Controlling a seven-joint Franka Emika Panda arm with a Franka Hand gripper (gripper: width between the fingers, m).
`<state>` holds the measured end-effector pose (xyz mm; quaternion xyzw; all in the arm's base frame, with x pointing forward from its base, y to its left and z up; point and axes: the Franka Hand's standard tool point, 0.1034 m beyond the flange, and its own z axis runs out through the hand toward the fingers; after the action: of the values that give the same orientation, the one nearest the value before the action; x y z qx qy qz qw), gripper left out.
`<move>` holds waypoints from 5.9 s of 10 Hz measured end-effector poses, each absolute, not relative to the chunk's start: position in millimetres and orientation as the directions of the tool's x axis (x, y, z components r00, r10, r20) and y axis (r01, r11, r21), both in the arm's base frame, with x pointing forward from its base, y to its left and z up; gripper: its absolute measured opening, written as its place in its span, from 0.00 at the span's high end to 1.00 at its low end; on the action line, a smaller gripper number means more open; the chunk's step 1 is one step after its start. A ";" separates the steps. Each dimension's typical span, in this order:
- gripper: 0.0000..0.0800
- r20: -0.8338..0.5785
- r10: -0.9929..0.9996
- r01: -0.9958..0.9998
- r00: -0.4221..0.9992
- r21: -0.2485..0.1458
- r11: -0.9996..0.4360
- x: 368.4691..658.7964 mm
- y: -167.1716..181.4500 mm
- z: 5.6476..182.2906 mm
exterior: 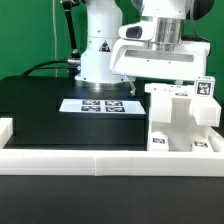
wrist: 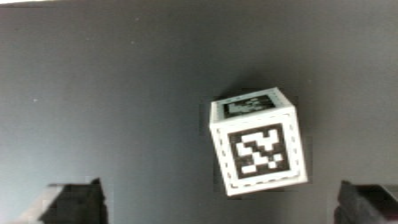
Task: Assemble chair
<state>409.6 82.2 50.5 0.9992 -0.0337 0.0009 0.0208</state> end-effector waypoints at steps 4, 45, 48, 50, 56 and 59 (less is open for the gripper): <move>0.19 -0.002 -0.039 -0.039 0.999 0.022 -0.999 408.1 74.5 51.5; 0.64 -0.095 -0.209 -0.220 0.973 -0.121 -0.968 398.0 53.3 93.9; 0.64 -0.055 -0.163 -0.168 0.985 -0.103 -0.980 415.9 56.4 106.3; 0.64 -0.017 -0.135 -0.136 0.991 -0.112 -0.984 447.7 59.2 120.2; 0.64 -0.010 -0.078 -0.079 0.997 -0.099 -0.992 467.8 58.7 121.1; 0.64 0.001 0.039 0.039 0.999 -0.086 -0.996 516.5 57.5 138.6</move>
Offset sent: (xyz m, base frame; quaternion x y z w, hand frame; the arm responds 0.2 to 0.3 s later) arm -0.0168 0.0176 -0.0005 0.1225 -0.0485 -0.0191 0.9911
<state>516.5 57.5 138.6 0.9989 0.0194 -0.0006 -0.0431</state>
